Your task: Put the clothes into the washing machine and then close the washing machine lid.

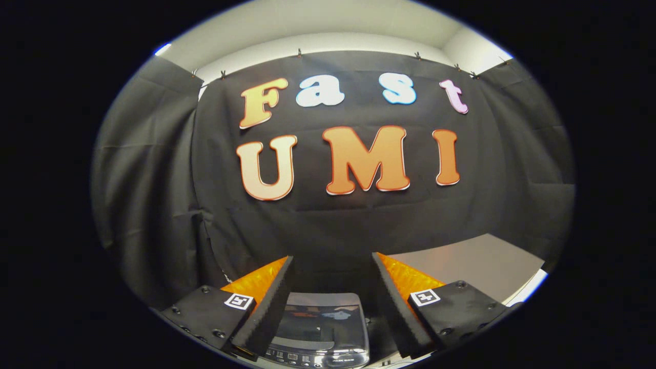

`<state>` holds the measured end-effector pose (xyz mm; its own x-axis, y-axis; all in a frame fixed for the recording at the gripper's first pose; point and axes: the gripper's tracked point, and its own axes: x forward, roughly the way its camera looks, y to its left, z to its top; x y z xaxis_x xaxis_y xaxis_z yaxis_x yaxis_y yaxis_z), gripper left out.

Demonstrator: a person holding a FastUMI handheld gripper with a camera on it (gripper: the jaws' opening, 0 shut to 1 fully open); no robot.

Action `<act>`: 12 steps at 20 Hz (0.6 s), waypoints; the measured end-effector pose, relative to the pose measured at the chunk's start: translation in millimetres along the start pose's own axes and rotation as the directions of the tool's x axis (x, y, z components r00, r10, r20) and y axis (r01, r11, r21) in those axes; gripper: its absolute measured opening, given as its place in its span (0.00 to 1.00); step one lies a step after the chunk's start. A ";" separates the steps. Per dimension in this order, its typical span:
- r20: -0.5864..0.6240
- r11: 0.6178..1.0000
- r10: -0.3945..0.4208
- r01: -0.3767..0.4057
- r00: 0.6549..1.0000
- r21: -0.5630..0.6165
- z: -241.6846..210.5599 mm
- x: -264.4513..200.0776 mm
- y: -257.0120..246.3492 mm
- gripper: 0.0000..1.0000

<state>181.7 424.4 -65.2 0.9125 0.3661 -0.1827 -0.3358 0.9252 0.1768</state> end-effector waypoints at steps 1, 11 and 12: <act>0.019 1.000 -0.001 0.001 1.000 -0.006 9.6 -15.9 -9.7 0.96; 0.099 0.999 -0.031 0.030 0.995 0.014 54.4 -175.7 -109.4 0.96; 0.103 0.999 -0.037 0.036 0.994 0.015 55.5 -188.8 -118.4 0.96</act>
<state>62.1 240.2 2.1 0.9436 0.3192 -0.0883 -0.2995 0.9361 0.1842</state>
